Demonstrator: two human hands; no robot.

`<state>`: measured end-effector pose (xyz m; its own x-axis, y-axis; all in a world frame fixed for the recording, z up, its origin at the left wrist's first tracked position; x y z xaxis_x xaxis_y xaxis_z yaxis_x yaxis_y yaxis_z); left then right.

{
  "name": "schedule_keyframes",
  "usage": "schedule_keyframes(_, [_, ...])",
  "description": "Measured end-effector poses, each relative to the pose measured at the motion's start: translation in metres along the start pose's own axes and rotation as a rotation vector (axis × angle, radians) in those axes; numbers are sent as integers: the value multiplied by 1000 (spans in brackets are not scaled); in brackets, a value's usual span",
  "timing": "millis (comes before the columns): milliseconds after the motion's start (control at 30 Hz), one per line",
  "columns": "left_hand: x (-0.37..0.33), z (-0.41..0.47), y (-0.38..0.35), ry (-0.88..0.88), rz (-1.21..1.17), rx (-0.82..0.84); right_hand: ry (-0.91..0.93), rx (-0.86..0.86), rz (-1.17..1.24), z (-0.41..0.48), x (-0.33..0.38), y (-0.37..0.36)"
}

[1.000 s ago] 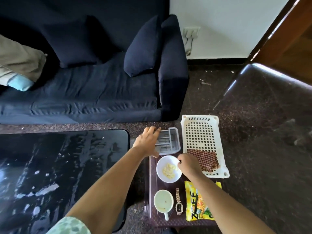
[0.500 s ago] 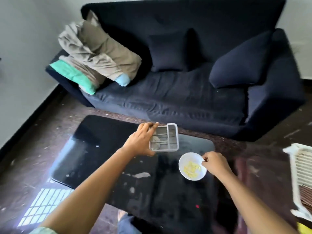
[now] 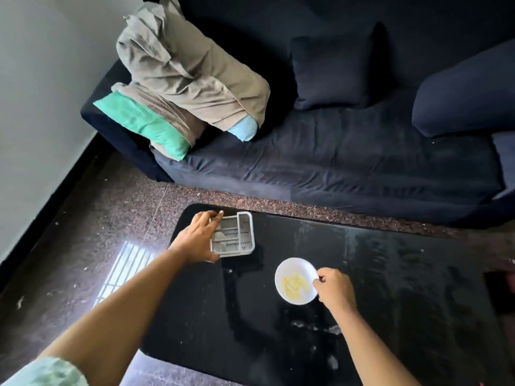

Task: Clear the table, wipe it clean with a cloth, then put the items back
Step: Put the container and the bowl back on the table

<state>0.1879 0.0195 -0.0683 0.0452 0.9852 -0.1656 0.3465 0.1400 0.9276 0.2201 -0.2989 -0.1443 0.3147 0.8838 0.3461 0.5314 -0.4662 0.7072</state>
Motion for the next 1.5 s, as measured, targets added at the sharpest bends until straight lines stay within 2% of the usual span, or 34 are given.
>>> schedule_keyframes(333, [69,28,-77,-154,-107,117,-57,-80,-15,22,26,-65])
schedule_keyframes(433, [74,26,-84,-167,-186,77,-53,-102,-18,25,30,-69])
schedule_keyframes(633, [90,18,-91,-6,-286,-15,-58,-123,-3,28,36,-69])
schedule_keyframes(1000, [99,27,-86,-19,-225,-30,-54,-100,28,36,65,-87])
schedule_keyframes(1500, [100,25,-91,7,-199,-16,-190,-153,70,50,71,-100])
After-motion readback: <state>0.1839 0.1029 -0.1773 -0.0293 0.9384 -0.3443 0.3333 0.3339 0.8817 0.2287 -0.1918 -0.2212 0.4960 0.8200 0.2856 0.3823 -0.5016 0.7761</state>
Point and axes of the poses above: each hand's wrist, its own z-axis towards the middle knuckle, its own y-axis out of the back of the hand, x = y × z, the point moved 8 cm from there along z, towards the middle knuckle, and after that the axes turned 14 degrees about -y, right-handed, at the moved point
